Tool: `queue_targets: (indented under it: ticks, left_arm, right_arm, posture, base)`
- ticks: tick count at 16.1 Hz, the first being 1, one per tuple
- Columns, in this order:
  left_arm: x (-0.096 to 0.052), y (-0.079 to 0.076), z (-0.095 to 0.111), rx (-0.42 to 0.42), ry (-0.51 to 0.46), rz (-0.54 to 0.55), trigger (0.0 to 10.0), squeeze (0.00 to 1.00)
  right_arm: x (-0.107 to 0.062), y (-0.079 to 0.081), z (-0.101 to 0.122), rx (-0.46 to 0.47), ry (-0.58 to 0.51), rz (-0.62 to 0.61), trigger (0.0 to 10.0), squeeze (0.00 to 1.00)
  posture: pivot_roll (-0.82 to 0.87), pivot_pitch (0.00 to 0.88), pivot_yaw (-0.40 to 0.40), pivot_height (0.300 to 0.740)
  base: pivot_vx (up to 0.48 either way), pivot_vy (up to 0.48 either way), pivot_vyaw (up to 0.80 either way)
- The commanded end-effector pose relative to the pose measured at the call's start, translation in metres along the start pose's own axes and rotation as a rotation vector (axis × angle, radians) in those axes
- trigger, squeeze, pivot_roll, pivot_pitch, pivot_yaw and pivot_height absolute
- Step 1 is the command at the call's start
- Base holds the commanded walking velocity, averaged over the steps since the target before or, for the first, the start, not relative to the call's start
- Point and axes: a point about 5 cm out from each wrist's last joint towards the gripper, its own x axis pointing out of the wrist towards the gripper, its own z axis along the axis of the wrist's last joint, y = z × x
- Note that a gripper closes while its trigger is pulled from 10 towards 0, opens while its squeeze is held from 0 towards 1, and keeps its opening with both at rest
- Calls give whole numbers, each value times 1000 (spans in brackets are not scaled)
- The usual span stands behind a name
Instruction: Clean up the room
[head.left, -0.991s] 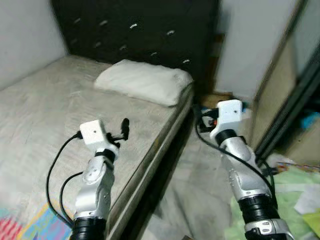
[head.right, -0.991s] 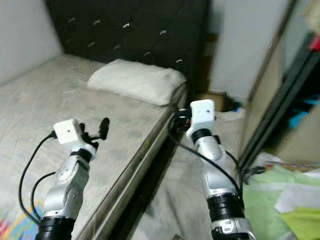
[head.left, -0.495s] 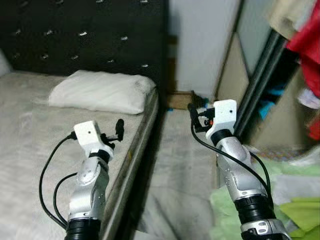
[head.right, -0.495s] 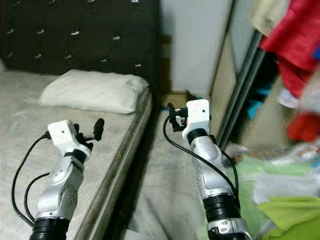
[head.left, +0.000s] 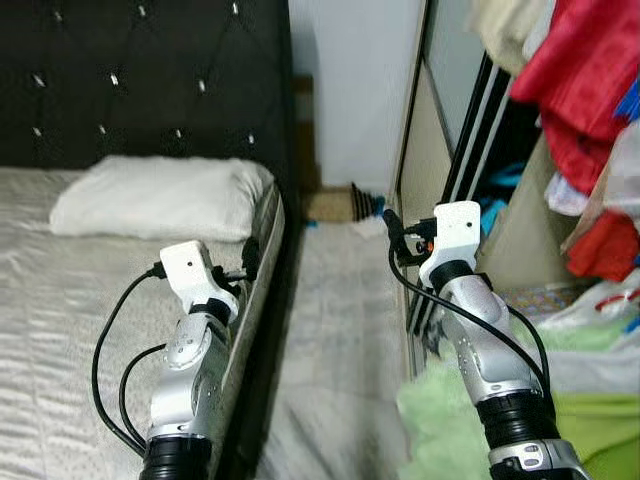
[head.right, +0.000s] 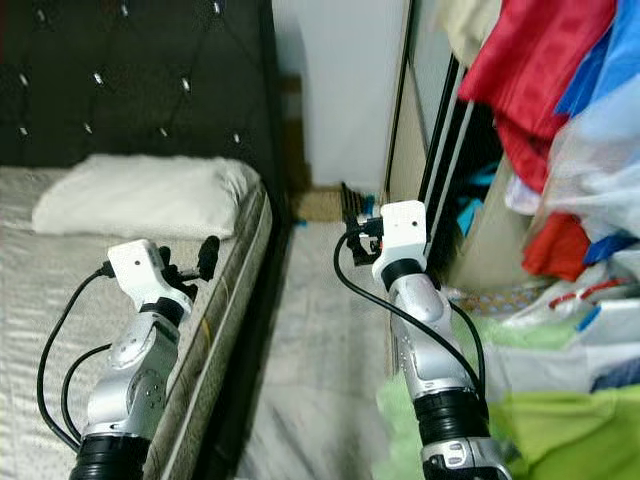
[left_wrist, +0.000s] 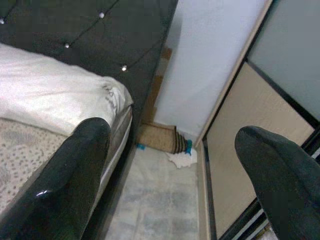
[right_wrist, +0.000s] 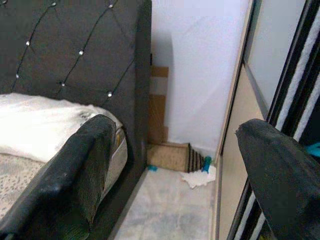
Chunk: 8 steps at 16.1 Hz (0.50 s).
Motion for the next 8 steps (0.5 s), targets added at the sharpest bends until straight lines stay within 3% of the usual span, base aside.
queue_targets:
  ticks: [1,2,8]
  left_arm:
    - [0,-1,1,1,1,0,10000,0]
    - [0,-1,1,2,4,4,10000,0]
    - [-3,5,-5,21,31,23,10000,0]
  right_arm:
    - [1,1,5,-3,-17,3,10000,0]
    - [1,1,4,-3,-15,6,10000,0]
    - [-1,1,-1,-9,7,9,10000,0]
  posture:
    - [-99,0,42,740]
    - [-99,0,40,740]
    - [-98,0,39,740]
  base:
    - [289,289,0]
    - [274,292,0]
    - [0,0,0]
